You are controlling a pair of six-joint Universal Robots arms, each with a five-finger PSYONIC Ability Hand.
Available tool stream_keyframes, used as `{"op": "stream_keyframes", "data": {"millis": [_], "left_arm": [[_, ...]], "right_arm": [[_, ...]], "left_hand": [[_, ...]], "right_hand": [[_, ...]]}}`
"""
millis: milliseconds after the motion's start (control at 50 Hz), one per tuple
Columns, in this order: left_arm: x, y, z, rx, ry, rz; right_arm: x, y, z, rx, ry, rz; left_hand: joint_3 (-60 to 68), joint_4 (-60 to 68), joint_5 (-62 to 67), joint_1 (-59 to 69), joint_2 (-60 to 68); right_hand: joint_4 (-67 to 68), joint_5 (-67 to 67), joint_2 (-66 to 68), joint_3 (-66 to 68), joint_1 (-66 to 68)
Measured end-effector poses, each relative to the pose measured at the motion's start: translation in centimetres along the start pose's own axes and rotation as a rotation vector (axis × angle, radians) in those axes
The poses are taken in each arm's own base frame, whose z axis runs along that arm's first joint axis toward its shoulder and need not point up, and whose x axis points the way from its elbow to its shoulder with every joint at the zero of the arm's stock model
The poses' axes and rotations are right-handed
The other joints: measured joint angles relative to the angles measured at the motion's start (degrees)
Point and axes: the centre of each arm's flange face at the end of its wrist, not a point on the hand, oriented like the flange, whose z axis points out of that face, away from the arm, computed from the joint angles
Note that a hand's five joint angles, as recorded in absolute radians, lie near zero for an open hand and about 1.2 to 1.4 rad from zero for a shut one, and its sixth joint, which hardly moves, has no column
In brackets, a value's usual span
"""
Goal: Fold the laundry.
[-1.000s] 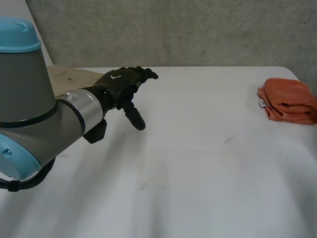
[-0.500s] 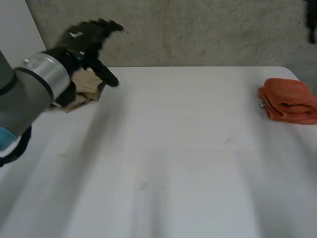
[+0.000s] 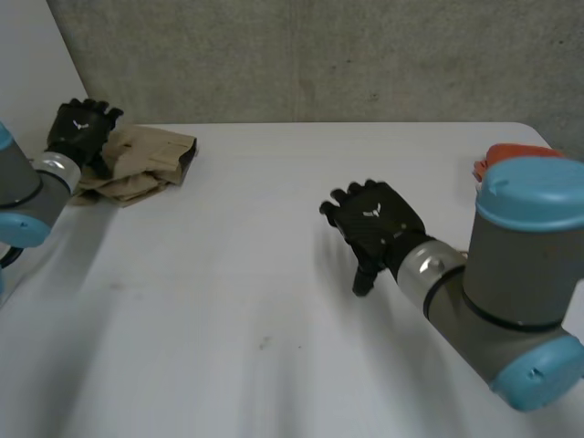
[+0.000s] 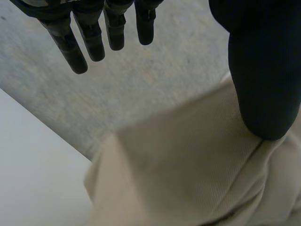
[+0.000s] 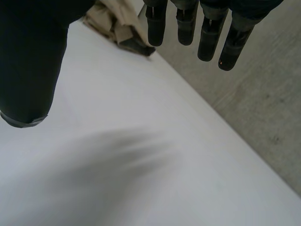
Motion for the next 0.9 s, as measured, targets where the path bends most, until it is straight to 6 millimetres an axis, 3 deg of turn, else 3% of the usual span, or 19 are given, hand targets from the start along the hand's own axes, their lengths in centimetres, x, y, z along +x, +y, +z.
{"op": "stream_keyframes", "data": {"millis": [140, 220, 240, 260, 280, 340, 420, 440, 520, 540, 600, 640, 700, 720, 780, 820, 860, 900], "left_arm": [[1.3, 3.3, 1.3, -0.012, 0.022, 0.003], [1.8, 4.2, 1.7, -0.004, 0.021, 0.003], [2.0, 4.2, 1.8, -0.002, 0.022, 0.003], [2.2, 4.1, 1.8, 0.000, 0.023, 0.004], [2.4, 3.8, 1.8, 0.002, 0.024, 0.005], [2.9, 3.0, 1.7, 0.006, 0.027, 0.008], [5.3, -2.0, 0.3, 0.013, 0.066, 0.001], [6.1, -3.8, -0.6, 0.016, 0.086, -0.006], [8.1, -7.6, -3.3, 0.026, 0.149, -0.040], [9.4, -9.4, -5.0, 0.035, 0.190, -0.066], [12.3, -12.6, -8.8, 0.050, 0.290, -0.134], [15.0, -14.8, -12.3, 0.056, 0.395, -0.200], [17.7, -16.5, -16.4, 0.050, 0.517, -0.262], [19.4, -17.2, -19.1, 0.040, 0.600, -0.292], [21.9, -17.7, -23.7, 0.017, 0.728, -0.317], [22.9, -17.9, -25.8, 0.008, 0.778, -0.319], [23.2, -18.0, -26.9, 0.004, 0.794, -0.317], [22.9, -18.3, -27.6, 0.006, 0.783, -0.313]], "right_arm": [[0.6, 1.8, -1.4, -0.039, 0.029, 0.015], [1.9, 3.0, -2.1, -0.061, 0.074, 0.032], [2.2, 3.2, -2.2, -0.067, 0.086, 0.036], [2.5, 3.4, -2.3, -0.071, 0.094, 0.039], [2.8, 3.7, -2.5, -0.076, 0.104, 0.044], [3.2, 3.9, -2.6, -0.081, 0.116, 0.048], [4.9, 4.5, -2.8, -0.092, 0.165, 0.064], [5.3, 4.5, -2.8, -0.092, 0.177, 0.066], [6.7, 4.5, -2.8, -0.089, 0.216, 0.071], [7.3, 4.4, -2.7, -0.086, 0.232, 0.072], [8.4, 4.2, -2.6, -0.079, 0.263, 0.074], [9.2, 4.1, -2.6, -0.075, 0.287, 0.075], [10.3, 4.1, -2.5, -0.071, 0.317, 0.076], [10.9, 4.1, -2.5, -0.069, 0.332, 0.077], [11.8, 4.1, -2.5, -0.068, 0.355, 0.079], [12.1, 4.1, -2.5, -0.068, 0.364, 0.080], [12.2, 4.2, -2.5, -0.070, 0.365, 0.082], [12.1, 4.3, -2.5, -0.073, 0.360, 0.084]], "left_hand": [[3.03, 3.41, 2.79, 4.45, 3.28], [28.50, 29.31, 26.97, 34.27, 29.28], [44.56, 45.44, 42.25, 47.47, 46.89], [47.06, 47.20, 43.92, 48.57, 48.57], [52.83, 54.30, 49.93, 51.23, 54.71], [53.97, 55.76, 50.62, 51.23, 56.22], [54.74, 56.09, 50.62, 51.23, 56.49], [55.13, 56.44, 50.62, 51.23, 56.58], [55.68, 56.86, 50.63, 51.23, 56.66], [55.74, 56.86, 50.62, 51.23, 56.67], [55.75, 56.86, 50.62, 51.23, 56.70], [55.76, 56.86, 50.62, 51.23, 56.70], [55.80, 56.86, 50.62, 51.23, 56.71], [52.24, 53.04, 50.16, 51.00, 52.81], [31.71, 31.90, 31.15, 30.60, 31.94], [11.62, 11.49, 10.42, 7.07, 11.61], [2.03, 2.03, 1.12, 0.29, 2.28], [0.03, 0.00, -0.11, 0.11, 0.20]], "right_hand": [[0.00, 0.00, 0.00, 0.00, 0.00], [0.00, 0.00, 0.00, 0.00, 0.00], [0.00, 0.00, 0.00, 0.00, 0.00], [0.00, 0.00, 0.00, 0.00, 0.00], [0.00, 0.00, 0.00, 0.00, 0.00], [0.00, 0.00, 0.00, 0.00, 0.00], [0.00, 0.00, 0.00, 0.00, 0.00], [0.00, 0.00, 0.00, 0.00, 0.00], [0.00, 0.00, 0.00, 0.00, 0.00], [0.00, 0.00, 0.00, 0.00, 0.00], [0.00, 0.00, 0.00, 0.00, 0.00], [0.00, 0.00, 0.00, 0.00, 0.00], [0.00, 0.00, 0.00, 0.00, 0.00], [0.00, 0.00, 0.00, 0.00, 0.00], [0.00, 0.00, 0.00, 0.00, 0.00], [0.00, 0.00, 0.00, 0.00, 0.00], [0.00, 0.00, 0.00, 0.00, 0.00], [0.00, 0.00, 0.00, 0.00, 0.00]]}}
